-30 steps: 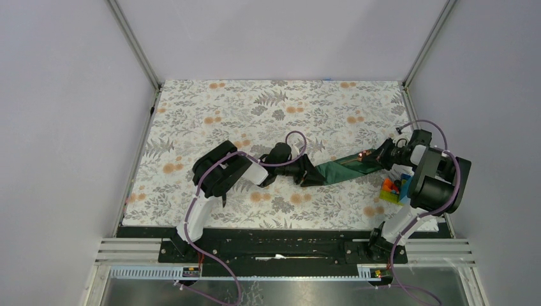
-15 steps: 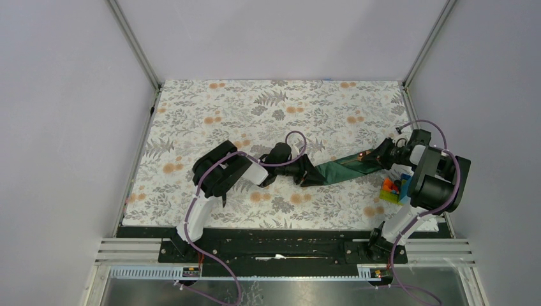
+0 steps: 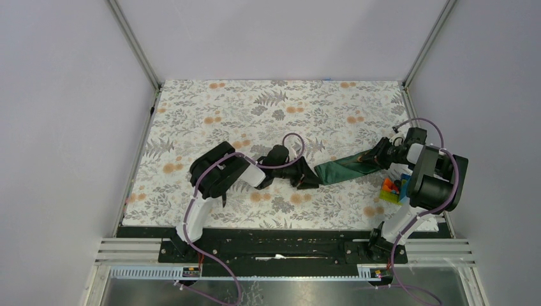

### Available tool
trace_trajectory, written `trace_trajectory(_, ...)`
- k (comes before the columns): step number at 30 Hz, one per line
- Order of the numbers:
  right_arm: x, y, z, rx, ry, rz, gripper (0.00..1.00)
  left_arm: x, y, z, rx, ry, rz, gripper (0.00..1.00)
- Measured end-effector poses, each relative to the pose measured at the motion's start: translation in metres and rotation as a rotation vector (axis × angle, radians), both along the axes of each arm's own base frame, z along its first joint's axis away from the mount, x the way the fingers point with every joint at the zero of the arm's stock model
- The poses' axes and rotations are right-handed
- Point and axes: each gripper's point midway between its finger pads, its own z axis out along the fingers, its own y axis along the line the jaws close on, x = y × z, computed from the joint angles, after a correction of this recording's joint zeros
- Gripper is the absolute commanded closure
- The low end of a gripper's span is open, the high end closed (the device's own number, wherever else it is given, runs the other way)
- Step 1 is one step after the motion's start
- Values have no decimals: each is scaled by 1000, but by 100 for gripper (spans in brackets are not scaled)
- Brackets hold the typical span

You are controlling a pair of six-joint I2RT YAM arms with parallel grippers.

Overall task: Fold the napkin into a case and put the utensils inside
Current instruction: Insert the spoon into the folded napkin, then pick up the knife from the corner of the board.

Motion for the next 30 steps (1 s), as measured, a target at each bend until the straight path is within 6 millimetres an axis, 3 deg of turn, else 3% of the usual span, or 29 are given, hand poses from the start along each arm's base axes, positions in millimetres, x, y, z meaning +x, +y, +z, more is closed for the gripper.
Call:
trace_trajectory(14,5,-6,4,-84,27,11,58,-12,13,13,-2,-38,-11,64)
trace_trajectory(23,-13,-10,17,-201,62,42,56,-11,12,50,-48,-154,-34,66)
trace_trajectory(30,-12,-22,49,-323,39,49,56,-22,29,61,-26,-205,-49,61)
